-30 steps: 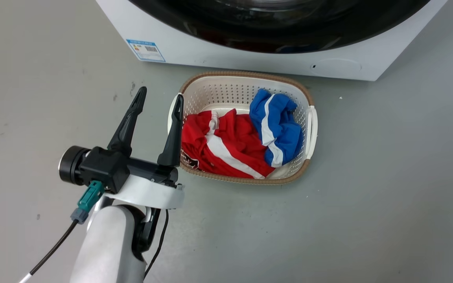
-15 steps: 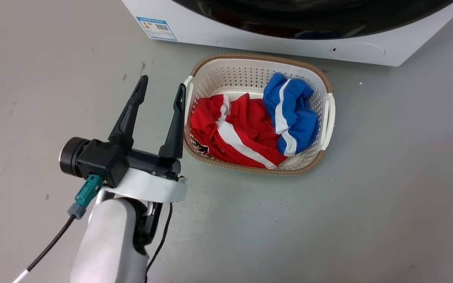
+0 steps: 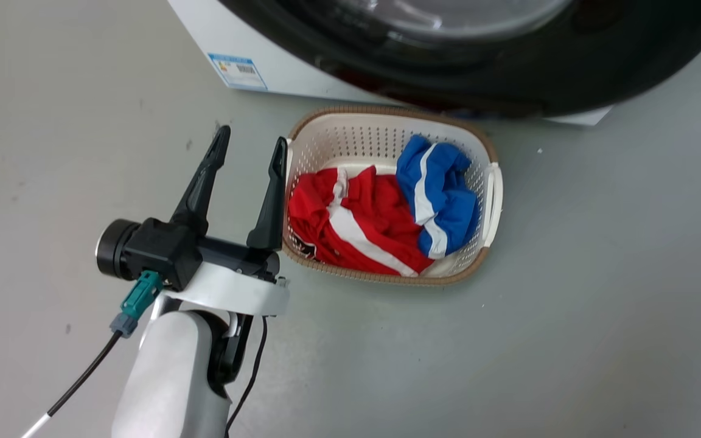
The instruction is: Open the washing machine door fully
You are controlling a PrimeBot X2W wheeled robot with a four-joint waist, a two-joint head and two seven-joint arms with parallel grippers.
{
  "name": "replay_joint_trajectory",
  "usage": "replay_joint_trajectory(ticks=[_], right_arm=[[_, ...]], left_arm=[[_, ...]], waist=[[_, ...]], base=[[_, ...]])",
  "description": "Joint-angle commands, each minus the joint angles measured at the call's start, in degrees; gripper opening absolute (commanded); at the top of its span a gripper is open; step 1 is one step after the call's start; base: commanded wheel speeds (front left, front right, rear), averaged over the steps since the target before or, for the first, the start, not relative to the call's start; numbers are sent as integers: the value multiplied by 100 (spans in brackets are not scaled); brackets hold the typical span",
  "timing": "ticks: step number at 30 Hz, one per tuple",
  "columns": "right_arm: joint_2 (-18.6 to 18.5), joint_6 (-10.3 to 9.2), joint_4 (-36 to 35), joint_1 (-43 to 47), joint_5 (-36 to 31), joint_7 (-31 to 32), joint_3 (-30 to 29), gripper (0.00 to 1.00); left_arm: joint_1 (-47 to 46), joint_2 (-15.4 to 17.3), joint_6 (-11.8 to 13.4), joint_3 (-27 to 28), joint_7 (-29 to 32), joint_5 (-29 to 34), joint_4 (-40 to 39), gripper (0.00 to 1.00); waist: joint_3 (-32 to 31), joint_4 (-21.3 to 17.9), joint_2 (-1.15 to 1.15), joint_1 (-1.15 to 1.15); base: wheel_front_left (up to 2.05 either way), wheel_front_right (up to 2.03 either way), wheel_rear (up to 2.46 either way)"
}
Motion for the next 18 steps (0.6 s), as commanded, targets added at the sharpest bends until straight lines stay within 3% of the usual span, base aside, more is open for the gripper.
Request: replay_joint_trajectory(ticks=[1, 11, 18], right_arm=[[140, 2, -60, 213, -49, 124, 47, 0], [380, 2, -709, 1446, -190, 657, 148, 0], [739, 2, -1355, 2416, -150, 996, 102, 0]], left_arm=[[115, -10, -7, 25, -14, -19, 42, 100], [495, -9, -3, 11, -14, -75, 349, 100], [800, -7, -4, -35, -14, -83, 505, 100]], waist=[[-167, -57, 0, 0], [-948, -148, 0, 0], [-1457, -167, 0, 0]], base=[[0, 0, 0], [0, 0, 0], [0, 0, 0]])
